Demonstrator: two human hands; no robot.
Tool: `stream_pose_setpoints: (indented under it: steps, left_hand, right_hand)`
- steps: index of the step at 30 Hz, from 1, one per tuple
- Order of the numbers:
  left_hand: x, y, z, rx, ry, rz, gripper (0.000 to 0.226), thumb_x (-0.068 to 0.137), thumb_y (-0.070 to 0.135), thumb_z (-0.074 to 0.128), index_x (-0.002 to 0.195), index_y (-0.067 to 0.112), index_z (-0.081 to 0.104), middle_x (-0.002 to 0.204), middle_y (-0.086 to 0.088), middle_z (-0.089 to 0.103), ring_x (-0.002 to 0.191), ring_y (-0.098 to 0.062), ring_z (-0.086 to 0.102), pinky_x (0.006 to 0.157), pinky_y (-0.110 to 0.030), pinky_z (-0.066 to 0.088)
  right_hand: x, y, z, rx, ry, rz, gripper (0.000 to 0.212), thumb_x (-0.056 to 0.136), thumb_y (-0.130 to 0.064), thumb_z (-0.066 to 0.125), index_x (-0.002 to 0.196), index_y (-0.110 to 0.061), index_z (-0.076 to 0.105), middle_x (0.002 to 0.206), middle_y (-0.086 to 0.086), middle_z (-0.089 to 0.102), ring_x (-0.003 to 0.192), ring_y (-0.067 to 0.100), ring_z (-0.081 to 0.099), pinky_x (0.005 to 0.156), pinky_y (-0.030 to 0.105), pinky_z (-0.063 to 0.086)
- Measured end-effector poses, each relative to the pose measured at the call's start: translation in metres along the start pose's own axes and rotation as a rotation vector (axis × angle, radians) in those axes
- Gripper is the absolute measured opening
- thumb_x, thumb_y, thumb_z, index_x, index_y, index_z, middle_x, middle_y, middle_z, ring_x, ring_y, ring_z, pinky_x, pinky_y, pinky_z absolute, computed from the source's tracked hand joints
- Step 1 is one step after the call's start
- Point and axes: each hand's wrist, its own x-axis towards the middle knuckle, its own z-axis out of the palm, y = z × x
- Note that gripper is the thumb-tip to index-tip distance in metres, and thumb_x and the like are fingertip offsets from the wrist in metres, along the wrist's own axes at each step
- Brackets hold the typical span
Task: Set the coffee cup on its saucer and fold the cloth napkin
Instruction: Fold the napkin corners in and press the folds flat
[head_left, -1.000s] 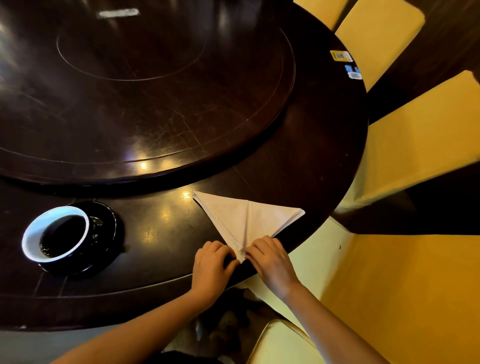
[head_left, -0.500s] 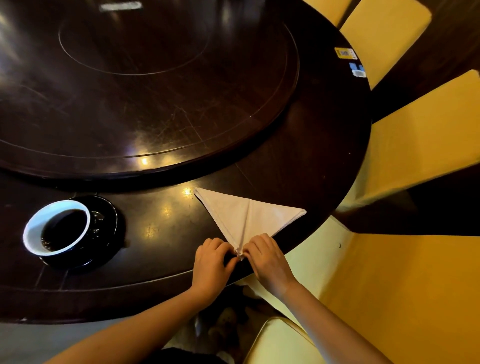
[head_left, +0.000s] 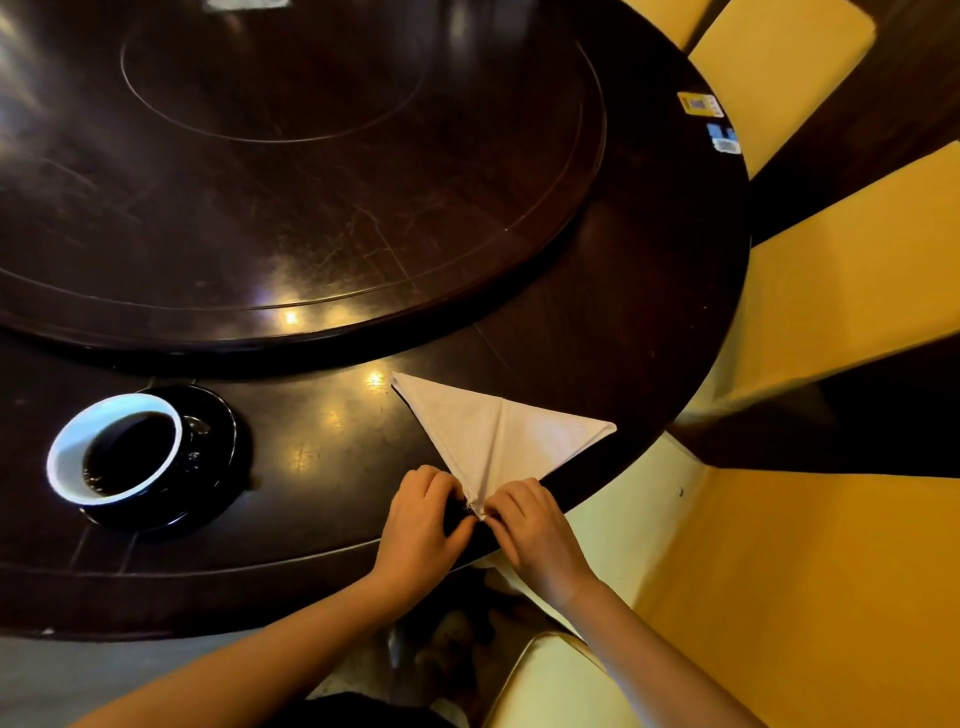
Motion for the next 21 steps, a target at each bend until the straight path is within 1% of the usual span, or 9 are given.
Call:
stream_pose_setpoints:
  steps: [2, 4, 5, 7, 9, 11, 13, 15, 21]
  left_hand:
    - [0.003, 0.001, -0.006, 0.033, 0.052, 0.092, 0.03, 0.072, 0.02, 0.074, 0.096, 0.017, 0.055, 0.098, 0.002, 0.052, 0.091, -0.01, 0.043, 0.078, -0.015, 0.037]
    - [0.011, 0.002, -0.007, 0.102, 0.06, 0.19, 0.04, 0.071, 0.021, 0.075, 0.106, 0.016, 0.056, 0.107, -0.003, 0.059, 0.099, -0.013, 0.044, 0.082, -0.024, 0.04]
    - [0.016, 0.002, -0.007, 0.14, 0.039, 0.241, 0.04, 0.071, 0.022, 0.076, 0.107, 0.017, 0.058, 0.108, -0.003, 0.061, 0.101, -0.014, 0.046, 0.081, -0.028, 0.042]
    - [0.023, 0.002, -0.006, 0.206, -0.02, 0.33, 0.032, 0.069, 0.022, 0.078, 0.098, 0.02, 0.065, 0.101, 0.001, 0.066, 0.097, -0.015, 0.052, 0.076, -0.029, 0.046]
    - [0.024, 0.0, -0.004, 0.242, -0.06, 0.384, 0.023, 0.067, 0.02, 0.079, 0.088, 0.021, 0.069, 0.091, 0.004, 0.069, 0.087, -0.015, 0.06, 0.07, -0.025, 0.05]
    - [0.022, 0.0, -0.004, 0.259, -0.062, 0.398, 0.02, 0.067, 0.019, 0.08, 0.085, 0.019, 0.071, 0.087, 0.003, 0.071, 0.08, -0.016, 0.062, 0.066, -0.023, 0.052]
    - [0.02, 0.002, -0.003, 0.27, -0.039, 0.4, 0.02, 0.065, 0.019, 0.081, 0.083, 0.018, 0.072, 0.083, 0.003, 0.071, 0.076, -0.016, 0.063, 0.063, -0.021, 0.053]
    - [0.02, 0.003, -0.001, 0.271, -0.014, 0.4, 0.02, 0.063, 0.018, 0.082, 0.08, 0.017, 0.072, 0.079, 0.002, 0.071, 0.071, -0.016, 0.062, 0.06, -0.021, 0.053]
    - [0.014, 0.004, 0.003, 0.262, 0.001, 0.367, 0.018, 0.069, 0.022, 0.079, 0.084, 0.016, 0.071, 0.08, 0.0, 0.07, 0.073, -0.017, 0.062, 0.061, -0.023, 0.053]
  right_hand:
    - [-0.005, 0.002, -0.003, 0.071, 0.028, 0.033, 0.012, 0.09, -0.026, 0.048, 0.098, -0.019, 0.053, 0.092, -0.001, 0.057, 0.087, 0.011, 0.044, 0.078, 0.022, 0.038]
    - [-0.009, 0.004, -0.005, 0.077, 0.055, 0.09, 0.014, 0.088, -0.027, 0.05, 0.099, -0.018, 0.053, 0.094, 0.0, 0.058, 0.089, 0.011, 0.044, 0.08, 0.022, 0.036]
    - [-0.009, 0.006, -0.006, 0.064, 0.066, 0.122, 0.015, 0.088, -0.027, 0.052, 0.1, -0.019, 0.054, 0.095, -0.001, 0.058, 0.09, 0.011, 0.044, 0.08, 0.022, 0.036]
    - [-0.007, 0.008, -0.006, 0.019, 0.087, 0.162, 0.015, 0.087, -0.024, 0.058, 0.1, -0.018, 0.056, 0.095, -0.001, 0.059, 0.09, 0.011, 0.043, 0.08, 0.023, 0.035]
    - [-0.004, 0.008, -0.004, -0.031, 0.101, 0.149, 0.011, 0.086, -0.021, 0.061, 0.096, -0.017, 0.061, 0.092, 0.0, 0.061, 0.088, 0.011, 0.043, 0.078, 0.024, 0.034]
    - [-0.002, 0.008, -0.002, -0.06, 0.111, 0.126, 0.01, 0.087, -0.023, 0.056, 0.092, -0.018, 0.063, 0.089, -0.001, 0.062, 0.086, 0.011, 0.043, 0.075, 0.024, 0.034]
    - [-0.001, 0.007, -0.001, -0.05, 0.13, 0.132, 0.018, 0.088, -0.026, 0.048, 0.089, -0.018, 0.064, 0.087, -0.001, 0.062, 0.085, 0.011, 0.045, 0.075, 0.023, 0.034]
    - [0.0, 0.005, -0.001, -0.007, 0.144, 0.15, 0.02, 0.089, -0.027, 0.047, 0.089, -0.018, 0.064, 0.087, -0.001, 0.063, 0.085, 0.01, 0.046, 0.074, 0.022, 0.036]
    - [-0.002, 0.003, 0.002, 0.017, 0.059, 0.135, 0.024, 0.091, -0.032, 0.043, 0.093, -0.022, 0.064, 0.09, -0.004, 0.063, 0.086, 0.009, 0.049, 0.072, 0.018, 0.041]
